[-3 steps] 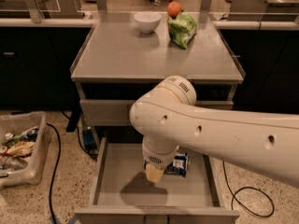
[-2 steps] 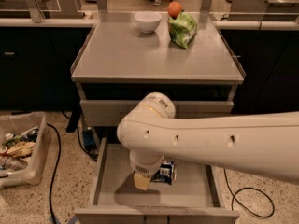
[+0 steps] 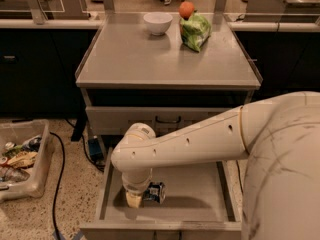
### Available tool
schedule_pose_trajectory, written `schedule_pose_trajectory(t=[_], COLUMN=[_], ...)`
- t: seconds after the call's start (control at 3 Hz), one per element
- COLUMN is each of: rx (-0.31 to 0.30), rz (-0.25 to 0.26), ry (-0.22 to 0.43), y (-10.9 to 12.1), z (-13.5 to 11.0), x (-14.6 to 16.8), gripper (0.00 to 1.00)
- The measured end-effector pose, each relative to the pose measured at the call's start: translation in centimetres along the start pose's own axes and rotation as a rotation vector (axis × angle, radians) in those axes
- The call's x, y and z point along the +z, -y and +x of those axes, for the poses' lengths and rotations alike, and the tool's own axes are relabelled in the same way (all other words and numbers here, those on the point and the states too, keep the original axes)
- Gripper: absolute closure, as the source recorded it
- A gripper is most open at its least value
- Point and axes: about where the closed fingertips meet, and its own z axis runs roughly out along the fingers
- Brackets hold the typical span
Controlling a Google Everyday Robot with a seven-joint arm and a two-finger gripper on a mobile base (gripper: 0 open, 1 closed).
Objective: Place pepsi can into middle drawer
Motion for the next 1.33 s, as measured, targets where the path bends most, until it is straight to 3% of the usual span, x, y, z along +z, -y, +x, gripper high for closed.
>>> schedule_pose_trajectory(t=[0.33,0.67,1.33], rx=[0.001,0.117,0.423], rz=[0.001,-0.001,-0.01], ry=[0.001,0.057,0.258], y=[0.0,3.1,14.9], z=[0.0,0.3,0.6], x=[0.0,2.1,6.2], gripper=[1.0,1.0,1.0])
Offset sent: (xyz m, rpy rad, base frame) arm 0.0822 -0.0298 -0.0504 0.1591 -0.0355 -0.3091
